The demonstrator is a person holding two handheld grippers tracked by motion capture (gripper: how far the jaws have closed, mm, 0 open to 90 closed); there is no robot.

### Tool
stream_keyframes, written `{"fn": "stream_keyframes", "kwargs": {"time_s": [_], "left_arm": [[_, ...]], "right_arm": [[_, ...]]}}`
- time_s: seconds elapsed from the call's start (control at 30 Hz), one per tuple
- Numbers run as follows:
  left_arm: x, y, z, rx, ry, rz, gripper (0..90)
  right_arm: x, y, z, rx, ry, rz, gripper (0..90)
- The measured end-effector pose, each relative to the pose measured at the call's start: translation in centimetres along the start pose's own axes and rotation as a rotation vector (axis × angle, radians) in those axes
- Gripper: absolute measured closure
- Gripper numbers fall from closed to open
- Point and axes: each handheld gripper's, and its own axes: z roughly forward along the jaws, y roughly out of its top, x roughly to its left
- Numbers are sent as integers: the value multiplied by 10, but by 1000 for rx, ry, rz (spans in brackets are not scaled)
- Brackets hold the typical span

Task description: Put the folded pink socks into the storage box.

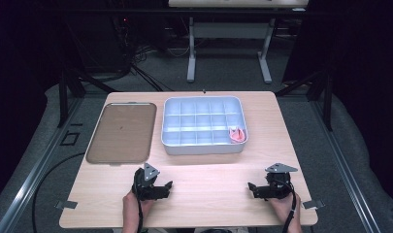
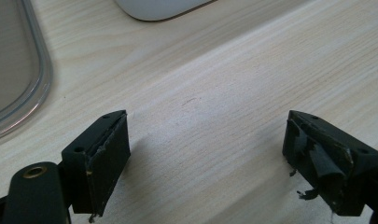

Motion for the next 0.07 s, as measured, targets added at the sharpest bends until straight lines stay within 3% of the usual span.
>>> {"fn": "stream_keyframes", "kwargs": {"time_s": [0.07], "left_arm": [[0,0,0,-2,0,-3,148]], "right_arm": [[0,-1,0,-8,-21,4,4]]}}
